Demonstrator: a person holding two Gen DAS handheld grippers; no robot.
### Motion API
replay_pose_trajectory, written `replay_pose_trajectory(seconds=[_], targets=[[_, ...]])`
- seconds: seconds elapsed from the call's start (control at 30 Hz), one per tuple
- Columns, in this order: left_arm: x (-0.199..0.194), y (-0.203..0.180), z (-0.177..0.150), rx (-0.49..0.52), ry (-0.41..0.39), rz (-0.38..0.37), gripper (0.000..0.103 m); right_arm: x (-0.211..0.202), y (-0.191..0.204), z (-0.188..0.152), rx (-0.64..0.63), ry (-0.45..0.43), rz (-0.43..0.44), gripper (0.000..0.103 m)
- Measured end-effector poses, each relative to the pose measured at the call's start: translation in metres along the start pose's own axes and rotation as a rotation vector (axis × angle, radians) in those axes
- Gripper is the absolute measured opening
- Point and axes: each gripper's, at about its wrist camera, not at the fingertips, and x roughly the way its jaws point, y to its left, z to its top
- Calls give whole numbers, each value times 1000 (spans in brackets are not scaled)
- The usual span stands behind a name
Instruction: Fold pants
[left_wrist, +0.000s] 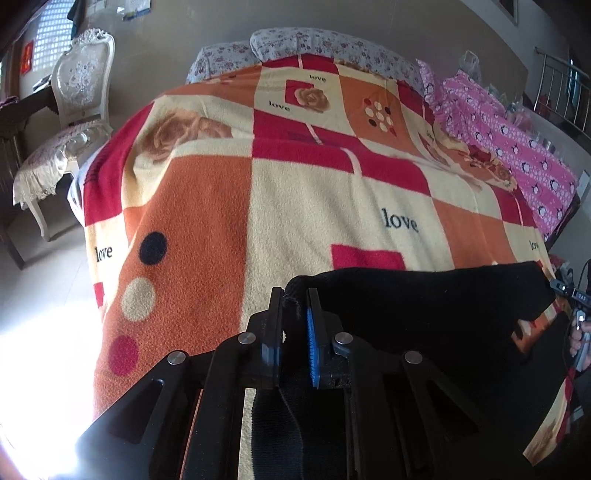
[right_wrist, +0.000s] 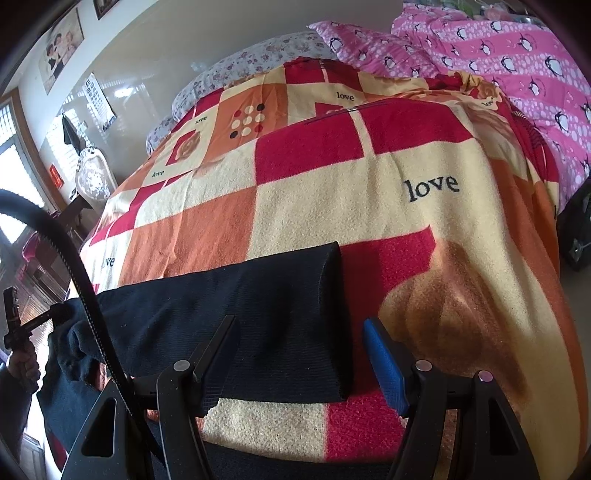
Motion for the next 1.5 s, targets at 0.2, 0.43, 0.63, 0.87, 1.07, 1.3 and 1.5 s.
replay_pose_trajectory(seconds=[0.2, 0.43, 0.63, 0.87, 1.07, 1.3, 1.5], targets=[[-30, -40, -8, -62, -80, 86, 10, -14, -23, 13, 149, -25, 102, 67], [-16, -49, -42, -196, -167, 114, 9, 8, -63, 56, 418, 207, 256, 67], [-10, -37, -46, -270, -147, 120, 9, 32, -51, 81, 281, 233, 207, 47], [-6, -38, -47, -272, -123, 121, 10, 61, -51, 80, 220, 325, 150, 18], [-5, -36, -48, -279, -116, 119, 10, 66, -55, 77, 229, 321, 198, 17], [-4, -36, -47, -281, -113, 119, 10, 68, -55, 77, 208, 286, 211, 7], [-18, -31, -42, -290, -137, 91, 9, 38, -36, 78, 82, 192, 211, 5]])
